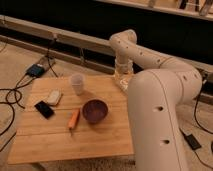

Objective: Place the bottle in the ceramic bowl

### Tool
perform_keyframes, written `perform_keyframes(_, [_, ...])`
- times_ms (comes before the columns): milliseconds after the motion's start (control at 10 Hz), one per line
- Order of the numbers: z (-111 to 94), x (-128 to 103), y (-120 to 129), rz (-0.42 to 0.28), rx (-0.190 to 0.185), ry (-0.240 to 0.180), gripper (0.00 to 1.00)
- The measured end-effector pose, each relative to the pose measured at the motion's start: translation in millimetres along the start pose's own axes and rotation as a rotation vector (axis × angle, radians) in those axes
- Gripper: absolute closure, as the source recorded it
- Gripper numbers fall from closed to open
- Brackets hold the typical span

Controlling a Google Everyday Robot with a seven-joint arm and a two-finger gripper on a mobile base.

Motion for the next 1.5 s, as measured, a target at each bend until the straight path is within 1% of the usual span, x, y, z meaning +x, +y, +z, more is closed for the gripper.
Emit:
perform_keyframes(100, [8,-3,-4,-0.006,0.011,-0.006,0.35])
perform_keyframes(300, [22,-6,-7,-0.017,0.013,-0.002,0.35])
perform_keyframes(400, [31,-7,-8,-0.025,0.004,0.002,0.35])
perform_keyframes(600, [45,-6,-10,-0.034,-0.026,0.022,0.35])
perform_keyframes(800, [60,-6,-19,-0.033,-0.056,0.043,0.35])
perform_keyframes(1200, [78,-10,-38,-0.035,-0.076,0.072,0.35])
perform_keyframes(1500, [92,-16,-39,-0.048,-0.089,0.089,0.35])
